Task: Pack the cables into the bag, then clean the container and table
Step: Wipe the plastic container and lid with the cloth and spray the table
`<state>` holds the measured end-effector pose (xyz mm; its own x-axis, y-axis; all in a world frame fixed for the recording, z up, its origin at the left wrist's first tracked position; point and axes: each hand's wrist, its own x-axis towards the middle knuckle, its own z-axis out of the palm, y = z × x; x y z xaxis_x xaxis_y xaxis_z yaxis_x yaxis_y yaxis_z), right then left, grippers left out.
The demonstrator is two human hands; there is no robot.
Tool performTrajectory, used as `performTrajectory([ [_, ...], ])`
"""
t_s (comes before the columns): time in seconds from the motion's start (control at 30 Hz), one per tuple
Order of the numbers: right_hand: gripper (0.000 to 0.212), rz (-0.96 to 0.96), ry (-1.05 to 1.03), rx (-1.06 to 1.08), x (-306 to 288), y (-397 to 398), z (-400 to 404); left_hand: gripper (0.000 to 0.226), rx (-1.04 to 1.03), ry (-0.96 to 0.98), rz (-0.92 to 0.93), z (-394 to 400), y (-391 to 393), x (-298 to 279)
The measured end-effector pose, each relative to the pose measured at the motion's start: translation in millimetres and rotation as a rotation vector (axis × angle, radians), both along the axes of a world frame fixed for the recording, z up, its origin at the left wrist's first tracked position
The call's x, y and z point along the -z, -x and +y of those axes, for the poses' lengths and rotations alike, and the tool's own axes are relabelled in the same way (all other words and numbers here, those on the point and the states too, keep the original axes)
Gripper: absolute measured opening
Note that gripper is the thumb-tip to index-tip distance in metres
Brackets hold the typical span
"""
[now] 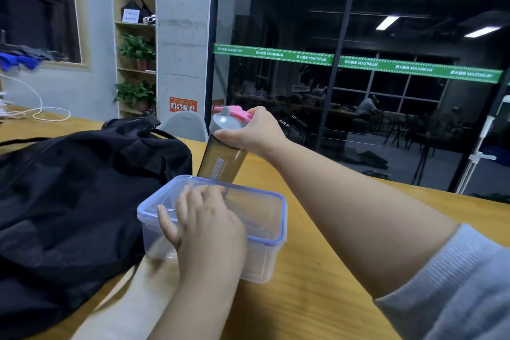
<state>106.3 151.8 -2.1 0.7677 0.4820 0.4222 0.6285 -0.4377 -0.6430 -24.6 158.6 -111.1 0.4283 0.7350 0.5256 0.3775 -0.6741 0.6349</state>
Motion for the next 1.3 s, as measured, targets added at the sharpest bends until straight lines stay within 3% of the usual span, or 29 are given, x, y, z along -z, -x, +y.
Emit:
performTrajectory([
  [0.27,0.079,0.043,-0.011,-0.034,-2.5,4.0,11.3,0.040,0.012,-0.001,-0.005,0.5,2.1,-0.3],
  [0.5,0.059,0.015,-0.025,-0.107,3.8,2.7,20.1,0.042,0.061,-0.046,0.003,-2.9,1.2,-3.2],
  [0.83,0.078,-0.003,0.026,-0.152,6.8,11.4,4.8,0.044,0.111,-0.063,-0.040,-5.8,0.7,-3.9],
  [1.17,0.075,-0.037,-0.124,-0.054,26.2,28.2,-73.7,0.039,0.225,-0.158,-0.284,-22.0,-1.6,-0.7],
  [1.3,0.067,-0.203,0.020,0.007,40.0,34.0,-121.3,0.044,0.406,-0.200,-0.388,-46.3,1.8,-3.7],
])
